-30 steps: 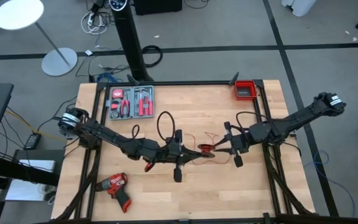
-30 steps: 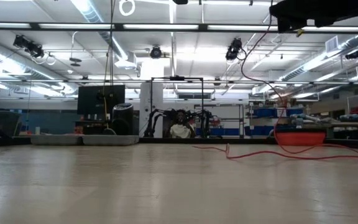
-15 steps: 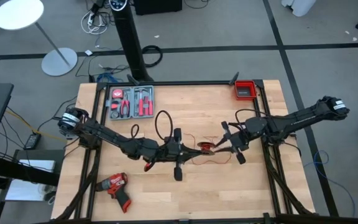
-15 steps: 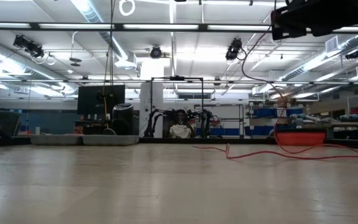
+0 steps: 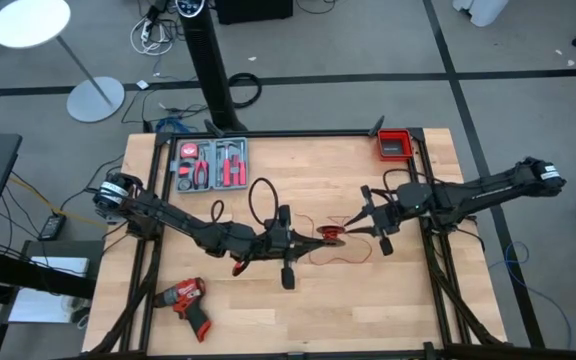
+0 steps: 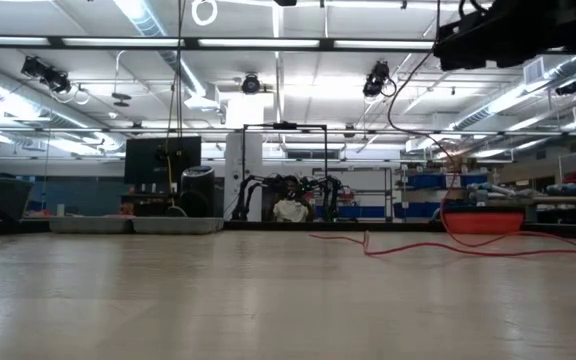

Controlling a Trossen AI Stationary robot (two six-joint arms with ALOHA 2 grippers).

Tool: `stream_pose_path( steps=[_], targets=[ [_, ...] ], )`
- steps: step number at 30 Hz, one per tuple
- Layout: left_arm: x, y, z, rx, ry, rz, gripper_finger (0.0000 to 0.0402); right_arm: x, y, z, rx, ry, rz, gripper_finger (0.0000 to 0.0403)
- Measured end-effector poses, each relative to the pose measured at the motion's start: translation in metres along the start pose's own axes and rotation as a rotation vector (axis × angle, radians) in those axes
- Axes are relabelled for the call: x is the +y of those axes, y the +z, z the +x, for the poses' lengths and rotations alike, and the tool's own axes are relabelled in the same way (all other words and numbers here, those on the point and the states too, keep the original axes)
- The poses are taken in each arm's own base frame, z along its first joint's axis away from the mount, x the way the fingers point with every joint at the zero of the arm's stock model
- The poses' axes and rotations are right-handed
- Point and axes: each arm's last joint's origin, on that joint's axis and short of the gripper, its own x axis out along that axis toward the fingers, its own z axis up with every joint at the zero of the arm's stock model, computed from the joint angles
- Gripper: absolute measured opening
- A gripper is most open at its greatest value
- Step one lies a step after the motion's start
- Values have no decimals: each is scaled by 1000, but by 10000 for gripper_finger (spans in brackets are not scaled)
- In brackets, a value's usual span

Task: Coil cords
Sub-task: Coil the red wire on the black spool

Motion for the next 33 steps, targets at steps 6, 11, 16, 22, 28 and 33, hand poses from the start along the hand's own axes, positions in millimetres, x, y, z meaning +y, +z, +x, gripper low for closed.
stream_pose_path(
  steps=[6, 11, 16, 22, 28, 33],
  targets=[
    [0, 0, 0, 0, 0, -22, 0, -1, -3, 14, 17, -40, -34, 72],
    [-1, 0, 0, 0, -2, -26, 0, -2, -2, 16, 8, -48, -58, 72],
    [-1, 0, 0, 2, -13, -25, 0, -4, -5, 15, 33, -59, -56, 70],
    [-1, -3, 0, 31, -20, -14, 0, -5, -9, 0, 91, -59, -35, 69],
    [-1, -1, 0, 8, -20, -26, 0, -5, -6, -5, 72, -72, -55, 69],
    [-1, -1, 0, 8, -20, -26, 0, -7, -4, 2, 46, -90, -96, 69]
  ],
)
